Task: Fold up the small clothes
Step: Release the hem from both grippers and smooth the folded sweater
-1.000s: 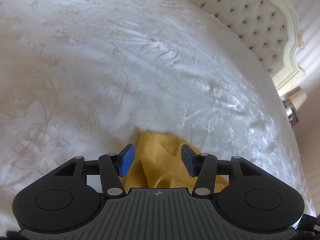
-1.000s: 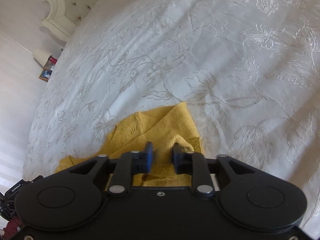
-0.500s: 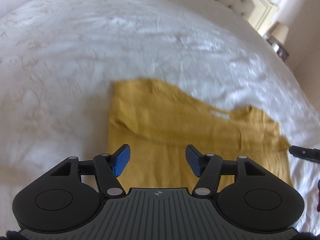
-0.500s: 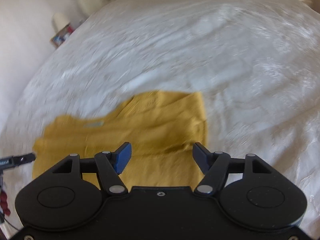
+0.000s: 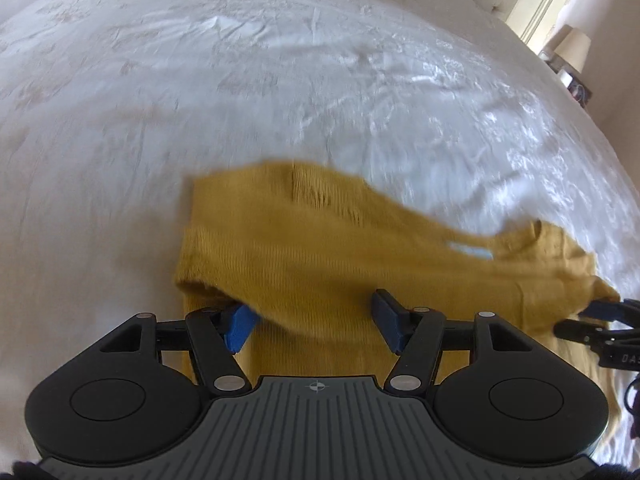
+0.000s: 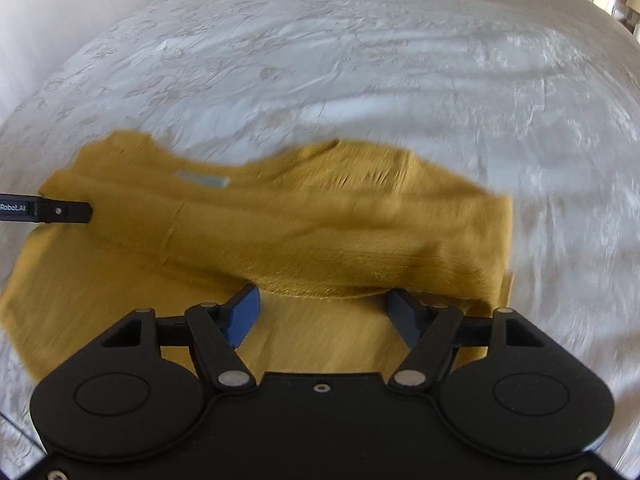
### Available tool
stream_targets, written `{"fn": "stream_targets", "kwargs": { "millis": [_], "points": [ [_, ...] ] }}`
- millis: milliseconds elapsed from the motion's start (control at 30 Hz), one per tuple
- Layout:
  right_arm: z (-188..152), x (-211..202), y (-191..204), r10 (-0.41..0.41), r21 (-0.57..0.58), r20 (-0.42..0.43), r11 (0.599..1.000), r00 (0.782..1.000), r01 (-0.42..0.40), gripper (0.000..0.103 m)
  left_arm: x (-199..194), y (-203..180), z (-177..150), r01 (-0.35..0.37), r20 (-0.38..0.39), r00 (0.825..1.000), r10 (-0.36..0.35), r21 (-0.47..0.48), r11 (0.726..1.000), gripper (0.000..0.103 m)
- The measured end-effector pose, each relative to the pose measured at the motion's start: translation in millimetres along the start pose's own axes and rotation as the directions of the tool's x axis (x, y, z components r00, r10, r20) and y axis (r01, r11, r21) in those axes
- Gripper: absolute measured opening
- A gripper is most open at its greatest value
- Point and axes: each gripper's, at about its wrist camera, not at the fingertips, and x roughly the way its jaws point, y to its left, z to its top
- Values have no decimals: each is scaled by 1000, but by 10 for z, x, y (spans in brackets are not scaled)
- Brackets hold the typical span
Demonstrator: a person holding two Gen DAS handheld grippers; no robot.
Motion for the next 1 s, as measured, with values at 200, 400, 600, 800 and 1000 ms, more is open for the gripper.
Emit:
{"fn": "stream_targets", "kwargs": {
  "millis": [200, 400, 600, 800, 1000],
  "points": [
    [399, -33, -333, -55, 106, 81, 993, 995, 47, 73, 53, 110, 488, -30, 79, 996, 32, -29, 999, 60],
    [325, -261, -414, -36, 178, 130, 984, 991, 12, 75, -206, 91, 590, -25, 144, 989, 29, -28, 999, 61],
    [-36, -346, -90, 30, 140, 64, 989, 998, -39, 82, -359, -143, 115, 12, 69, 998, -14, 34, 999, 70],
    [-518, -448, 310, 38, 47, -26, 998, 999, -37, 96, -424, -373, -602, 25, -74, 997, -15, 137, 990, 72],
    [-1071, -534, 195, -77, 66, -148, 994, 986, 87, 99, -571, -261, -1117, -23, -114, 992, 51, 232, 972, 76]
  ]
}}
